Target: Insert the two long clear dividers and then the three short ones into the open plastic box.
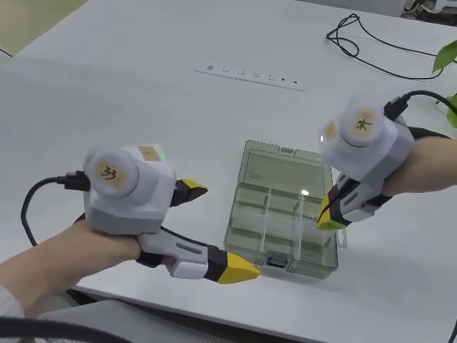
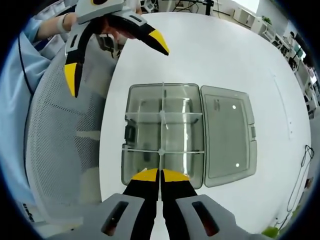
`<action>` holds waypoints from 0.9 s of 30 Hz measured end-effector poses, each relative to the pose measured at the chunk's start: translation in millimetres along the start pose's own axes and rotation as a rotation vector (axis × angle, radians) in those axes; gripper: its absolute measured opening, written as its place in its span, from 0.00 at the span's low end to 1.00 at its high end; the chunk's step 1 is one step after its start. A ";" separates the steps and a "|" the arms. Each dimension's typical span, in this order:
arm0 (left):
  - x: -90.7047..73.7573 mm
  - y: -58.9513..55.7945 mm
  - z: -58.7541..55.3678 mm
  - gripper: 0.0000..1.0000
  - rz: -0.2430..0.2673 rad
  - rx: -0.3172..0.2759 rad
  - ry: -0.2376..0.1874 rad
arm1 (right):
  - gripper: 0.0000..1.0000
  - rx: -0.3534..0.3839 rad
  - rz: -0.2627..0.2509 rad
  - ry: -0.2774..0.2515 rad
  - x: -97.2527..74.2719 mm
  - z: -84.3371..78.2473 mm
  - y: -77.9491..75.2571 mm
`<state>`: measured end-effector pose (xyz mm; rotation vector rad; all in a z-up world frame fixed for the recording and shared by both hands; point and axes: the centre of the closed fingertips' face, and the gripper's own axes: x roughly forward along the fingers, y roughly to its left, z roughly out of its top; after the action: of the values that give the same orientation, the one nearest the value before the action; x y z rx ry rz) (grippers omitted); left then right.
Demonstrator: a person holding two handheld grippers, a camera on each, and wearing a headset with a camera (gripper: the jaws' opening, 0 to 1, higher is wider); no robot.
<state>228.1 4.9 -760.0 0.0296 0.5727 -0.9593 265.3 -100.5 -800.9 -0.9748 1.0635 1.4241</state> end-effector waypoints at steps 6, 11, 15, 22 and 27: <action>-0.2 -0.7 -0.3 0.97 -0.001 0.001 0.000 | 0.02 0.005 0.003 0.007 2.1 0.2 1.8; -0.5 -0.2 0.4 0.97 0.000 0.002 -0.001 | 0.02 0.010 0.004 0.012 5.7 -1.6 -1.4; 0.4 -0.8 0.7 0.97 -0.004 0.003 -0.001 | 0.02 0.018 0.007 0.010 4.3 -1.5 -1.7; 1.7 -1.9 1.7 0.97 -0.009 0.003 -0.002 | 0.02 0.022 0.003 0.004 4.6 -0.3 0.6; 0.2 -1.3 1.2 0.96 -0.010 0.005 0.003 | 0.03 0.012 0.000 -0.006 5.5 -0.7 -2.1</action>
<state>227.7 3.6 -758.8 0.0328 0.5734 -0.9702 266.7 -99.6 -806.6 -0.9614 1.0665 1.4178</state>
